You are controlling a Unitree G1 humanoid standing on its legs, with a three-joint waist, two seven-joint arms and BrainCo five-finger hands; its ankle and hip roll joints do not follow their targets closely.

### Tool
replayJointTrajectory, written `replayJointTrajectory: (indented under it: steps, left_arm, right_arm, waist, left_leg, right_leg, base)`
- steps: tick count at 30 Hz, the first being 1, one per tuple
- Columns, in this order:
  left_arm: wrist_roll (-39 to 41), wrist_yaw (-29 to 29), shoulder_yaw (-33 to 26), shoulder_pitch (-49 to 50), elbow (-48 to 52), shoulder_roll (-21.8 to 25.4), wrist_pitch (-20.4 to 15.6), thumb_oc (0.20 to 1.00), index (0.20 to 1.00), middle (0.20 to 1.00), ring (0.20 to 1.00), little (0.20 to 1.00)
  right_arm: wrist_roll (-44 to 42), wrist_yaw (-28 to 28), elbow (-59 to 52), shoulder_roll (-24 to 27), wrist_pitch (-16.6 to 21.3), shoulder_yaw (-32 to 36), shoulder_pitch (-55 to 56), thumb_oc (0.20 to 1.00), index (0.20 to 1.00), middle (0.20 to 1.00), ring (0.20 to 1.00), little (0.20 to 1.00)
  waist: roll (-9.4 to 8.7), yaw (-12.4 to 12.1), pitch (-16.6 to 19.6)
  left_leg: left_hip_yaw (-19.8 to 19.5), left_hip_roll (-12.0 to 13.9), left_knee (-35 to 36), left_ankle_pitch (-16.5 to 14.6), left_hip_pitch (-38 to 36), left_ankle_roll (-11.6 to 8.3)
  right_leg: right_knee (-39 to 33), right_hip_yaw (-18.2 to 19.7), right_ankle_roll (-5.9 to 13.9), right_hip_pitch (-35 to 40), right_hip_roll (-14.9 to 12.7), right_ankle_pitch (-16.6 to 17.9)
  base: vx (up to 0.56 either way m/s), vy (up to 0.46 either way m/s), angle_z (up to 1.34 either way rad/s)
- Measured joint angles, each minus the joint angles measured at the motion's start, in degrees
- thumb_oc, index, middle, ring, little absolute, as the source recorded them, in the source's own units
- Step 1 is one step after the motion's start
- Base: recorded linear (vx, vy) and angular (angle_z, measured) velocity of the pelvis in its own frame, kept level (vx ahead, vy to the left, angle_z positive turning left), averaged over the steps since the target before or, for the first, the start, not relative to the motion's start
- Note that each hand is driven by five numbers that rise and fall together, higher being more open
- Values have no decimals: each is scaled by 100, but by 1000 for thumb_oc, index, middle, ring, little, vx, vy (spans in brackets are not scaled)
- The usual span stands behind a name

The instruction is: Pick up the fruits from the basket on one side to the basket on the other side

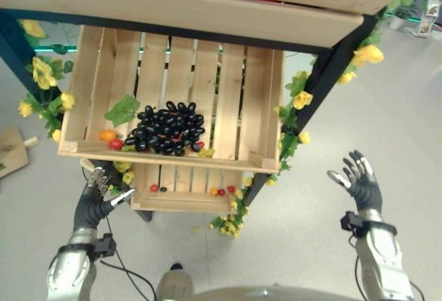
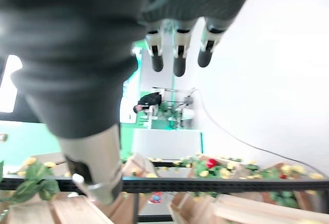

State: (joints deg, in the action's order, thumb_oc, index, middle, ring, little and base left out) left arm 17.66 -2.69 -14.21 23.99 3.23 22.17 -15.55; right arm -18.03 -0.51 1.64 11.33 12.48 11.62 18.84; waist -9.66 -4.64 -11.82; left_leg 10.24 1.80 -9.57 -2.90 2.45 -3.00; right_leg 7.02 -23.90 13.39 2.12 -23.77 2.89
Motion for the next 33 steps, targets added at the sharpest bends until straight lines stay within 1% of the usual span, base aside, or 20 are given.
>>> replayJointTrajectory:
  steps: [1, 2, 4, 9, 12, 14, 16, 18, 19, 20, 21, 22, 23, 24, 25, 26, 27, 30, 31, 33]
  left_arm:
    - [-30, 0, -12, 15, 11, -27, 1, 1000, 1000, 1000, 1000, 1000]
    - [-79, 5, -94, 105, 70, -133, 0, 1000, 1000, 1000, 1000, 1000]
    - [-116, 45, -131, 289, 87, -143, -1, 1000, 1000, 1000, 1000, 1000]
    - [-117, 113, -109, 227, 92, -149, -2, 1000, 1000, 1000, 1000, 1000]
    - [-116, 245, -117, 276, 80, -240, -2, 1000, 1000, 1000, 1000, 1000]
    - [-114, 283, -116, 282, 74, -274, -2, 1000, 1000, 1000, 1000, 1000]
    - [-111, 289, -8, 141, -36, -326, 3, 1000, 1000, 1000, 1000, 1000]
    - [-78, 413, 192, -234, -272, -501, -32, 1000, 1000, 1000, 1000, 1000]
    - [-48, 482, 261, -324, -296, -502, 2, 1000, 1000, 1000, 1000, 1000]
    - [-52, 519, 265, -343, -243, -377, -16, 1000, 1000, 1000, 1000, 1000]
    - [-55, 524, 247, -323, -168, -281, -58, 1000, 1000, 1000, 1000, 1000]
    - [-58, 525, 280, -431, -34, -107, -83, 1000, 1000, 1000, 1000, 1000]
    - [-61, 526, 313, -436, -51, -275, -126, 1000, 1000, 1000, 1000, 1000]
    - [-59, 531, 464, -227, 9, -780, -129, 1000, 1000, 1000, 1000, 1000]
    - [-58, 534, 529, -195, 58, -880, -141, 1000, 1000, 1000, 1000, 1000]
    - [-57, 531, 590, -78, 49, -983, -166, 1000, 1000, 1000, 1000, 1000]
    - [-57, 514, 709, -1, 110, -986, -168, 1000, 1000, 1000, 1000, 1000]
    - [-54, 517, 759, -143, 116, -931, -165, 1000, 1000, 1000, 1000, 1000]
    - [-53, 509, 817, -314, 108, -936, -165, 1000, 1000, 1000, 1000, 1000]
    - [-51, 513, 845, -388, 109, -873, -163, 1000, 1000, 1000, 1000, 1000]
  right_arm:
    - [17, -63, -78, -22, -7, 52, 117, 1000, 1000, 1000, 1000, 1000]
    - [54, -123, -191, -50, -31, 129, 284, 1000, 1000, 1000, 1000, 1000]
    - [59, -197, -181, -47, -42, 109, 429, 1000, 1000, 1000, 1000, 1000]
    - [79, -273, -170, -41, -41, 81, 238, 1000, 1000, 1000, 1000, 1000]
    - [222, -267, -172, 57, -37, 64, 87, 1000, 1000, 1000, 1000, 1000]
    - [321, -251, -172, 100, -37, 66, 87, 1000, 1000, 1000, 1000, 1000]
    - [365, -164, -163, 176, -32, 65, 69, 1000, 1000, 1000, 1000, 1000]
    - [495, 26, -148, 364, -32, 47, -74, 1000, 1000, 1000, 1000, 1000]
    - [505, 99, -138, 422, -32, -21, -142, 1000, 1000, 1000, 1000, 1000]
    - [539, 115, -168, 457, -30, -224, -266, 1000, 1000, 1000, 1000, 1000]
    - [565, 123, -162, 455, -18, -308, -318, 1000, 1000, 1000, 1000, 1000]
    - [597, 122, -151, 433, -34, -346, -308, 1000, 1000, 1000, 1000, 1000]
    - [612, 124, -72, 511, -46, -334, -314, 1000, 1000, 1000, 1000, 1000]
    - [620, 124, -130, 767, -48, -305, -357, 1000, 1000, 1000, 1000, 1000]
    - [622, 116, -181, 809, -36, -273, -295, 1000, 1000, 1000, 1000, 1000]
    - [622, 102, -125, 878, -41, -291, -298, 1000, 1000, 1000, 1000, 1000]
    - [633, 96, -134, 1021, -58, -300, -254, 1000, 1000, 1000, 1000, 1000]
    - [662, 160, -126, 1127, -36, -197, -372, 1000, 1000, 1000, 1000, 1000]
    - [671, 180, -144, 1252, -31, -170, -343, 1000, 1000, 1000, 1000, 1000]
    - [679, 188, -115, 1314, -31, -153, -350, 1000, 1000, 1000, 1000, 1000]
  waist:
    - [-33, 83, 19]
    - [34, 157, -33]
    - [81, 239, -49]
    - [92, 224, -57]
    - [181, 195, -54]
    - [208, 193, -51]
    - [393, 243, -49]
    - [878, 134, 28]
    - [904, 112, 79]
    - [820, 27, 63]
    - [680, 13, 35]
    - [334, -164, 67]
    - [357, -365, 83]
    - [727, -366, 129]
    - [733, -254, 137]
    - [819, -324, 168]
    - [982, -315, 178]
    - [1129, -242, 100]
    - [1168, -76, 87]
    - [1201, -111, 96]
  left_leg:
    - [47, -13, -194, -31, 27, 11]
    - [205, -67, -591, -328, 130, 155]
    - [210, -123, -536, -414, 90, 177]
    - [208, -152, -287, -339, -97, 219]
    - [3, -171, 153, -168, -349, 252]
    - [-80, -178, 294, -84, -368, 211]
    - [-279, -106, 338, -17, -316, 176]
    - [-627, 137, 228, -33, -35, 16]
    - [-731, 104, 167, 7, 54, -85]
    - [-770, 169, 127, 101, 191, -214]
    - [-899, 113, 71, 135, 277, -393]
    - [-874, 0, 111, 192, 282, -538]
    - [-752, 88, 164, 180, 204, -595]
    - [-838, 340, 188, 261, 238, -622]
    - [-899, 342, 245, 301, 199, -613]
    - [-962, 379, 293, 398, 194, -540]
    - [-1082, 508, 392, 534, 231, -588]
    - [-1428, 632, 579, 909, 419, -750]
    - [-1573, 662, 713, 1073, 625, -771]
    - [-1669, 704, 1060, 1257, 643, -454]
  right_leg:
    - [-15, -1, 2, 15, -12, -40]
    - [-14, 10, 57, 91, -47, -90]
    - [-21, 178, 118, 148, -42, -80]
    - [243, 138, 58, 3, 10, 50]
    - [732, 125, 64, -319, -42, 38]
    - [621, 154, 65, -234, -32, -16]
    - [550, 266, 27, -231, -139, 58]
    - [33, 294, 5, -186, -842, 238]
    - [-248, 280, 67, -101, -897, 286]
    - [-760, 278, -176, 54, -883, 490]
    - [-729, 374, -150, 210, -779, 696]
    - [-584, 196, 146, 344, -709, 460]
    - [-531, 152, 155, 202, -685, 275]
    - [-492, 176, 122, 417, -373, 149]
    - [-478, 169, 143, 482, -367, -4]
    - [-426, 141, 148, 576, -304, -138]
    - [-291, 40, 141, 608, -140, -288]
    - [-129, -134, 143, 637, 90, -492]
    - [-39, -340, 142, 597, 167, -638]
    - [224, -368, 86, 436, 233, -739]
  base:
    - [2, 49, 30]
    - [11, 32, 17]
    - [13, 21, 3]
    - [2, 9, -18]
    - [-2, -44, -19]
    - [-42, -239, 16]
    - [-85, -233, 35]
    - [-91, -248, 42]
    - [-57, -285, 51]
    - [-31, -317, 55]
    - [-22, -429, 85]
    - [-20, -306, 38]
    - [-74, -307, 28]
    - [-156, -285, 11]
    - [-131, -207, 63]
    - [-162, -170, 73]
    - [-227, -155, 71]
    - [-371, -210, 86]
    - [-380, -215, 104]
    - [-246, -128, 61]
